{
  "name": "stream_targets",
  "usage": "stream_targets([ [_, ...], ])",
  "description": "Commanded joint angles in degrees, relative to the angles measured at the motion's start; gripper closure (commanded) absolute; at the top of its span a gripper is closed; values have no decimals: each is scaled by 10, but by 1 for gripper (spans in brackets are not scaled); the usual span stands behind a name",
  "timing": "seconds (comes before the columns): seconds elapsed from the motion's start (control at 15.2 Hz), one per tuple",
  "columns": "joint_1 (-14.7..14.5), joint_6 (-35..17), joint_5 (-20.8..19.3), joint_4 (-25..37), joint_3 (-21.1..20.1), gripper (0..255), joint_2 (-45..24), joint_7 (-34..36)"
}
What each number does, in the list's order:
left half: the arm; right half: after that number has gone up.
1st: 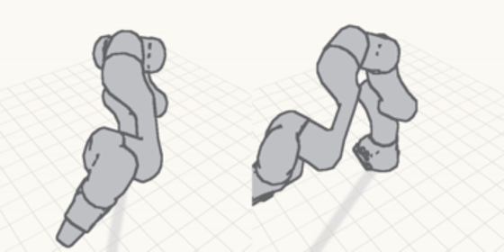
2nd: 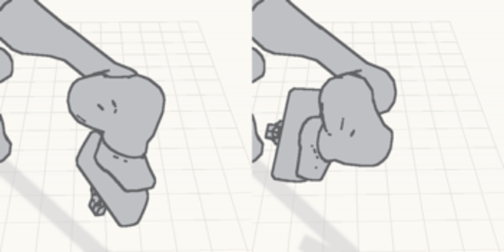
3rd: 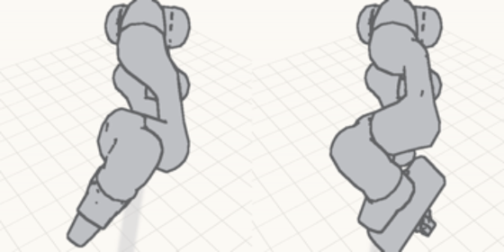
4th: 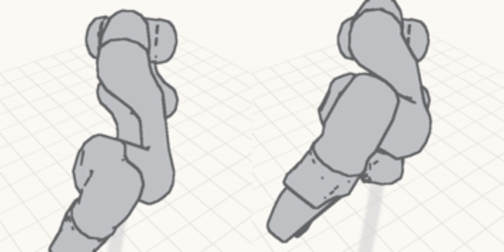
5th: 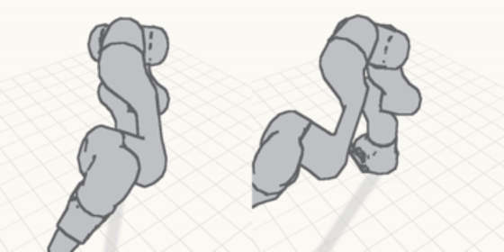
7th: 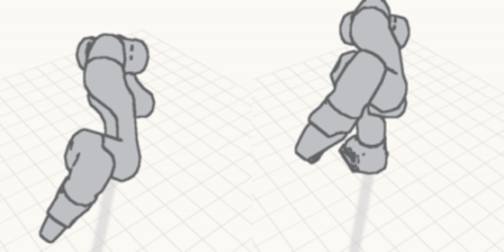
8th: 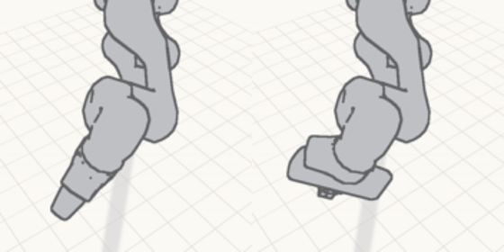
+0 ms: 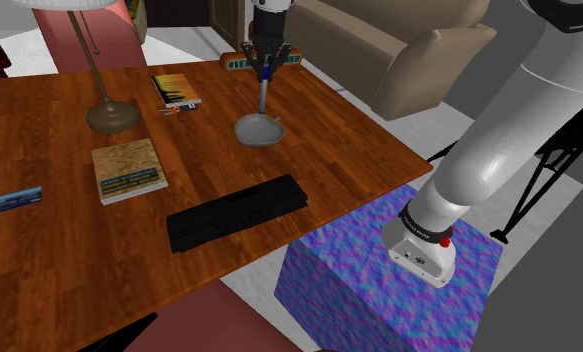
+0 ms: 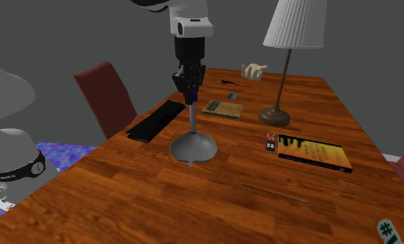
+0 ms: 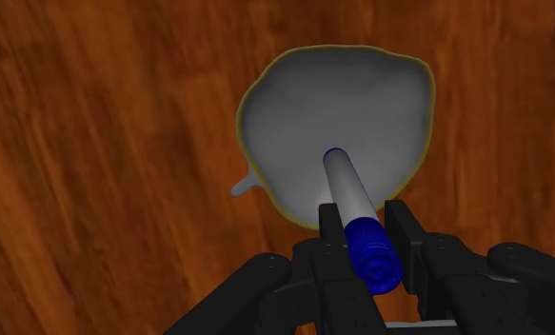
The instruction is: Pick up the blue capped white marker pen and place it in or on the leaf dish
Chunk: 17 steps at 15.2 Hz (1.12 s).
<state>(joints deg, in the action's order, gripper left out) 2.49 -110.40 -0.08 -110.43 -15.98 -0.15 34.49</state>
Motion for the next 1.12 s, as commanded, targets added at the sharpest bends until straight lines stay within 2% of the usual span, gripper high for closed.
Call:
stream_targets([
  [0.0, 0, -15, -1, -12, 0, 255, -3, 1],
  [0.53, -1, -77, -7, -56, -1, 255, -21, 5],
  [1.06, -1, -77, -7, -56, -1, 255, -21, 5],
])
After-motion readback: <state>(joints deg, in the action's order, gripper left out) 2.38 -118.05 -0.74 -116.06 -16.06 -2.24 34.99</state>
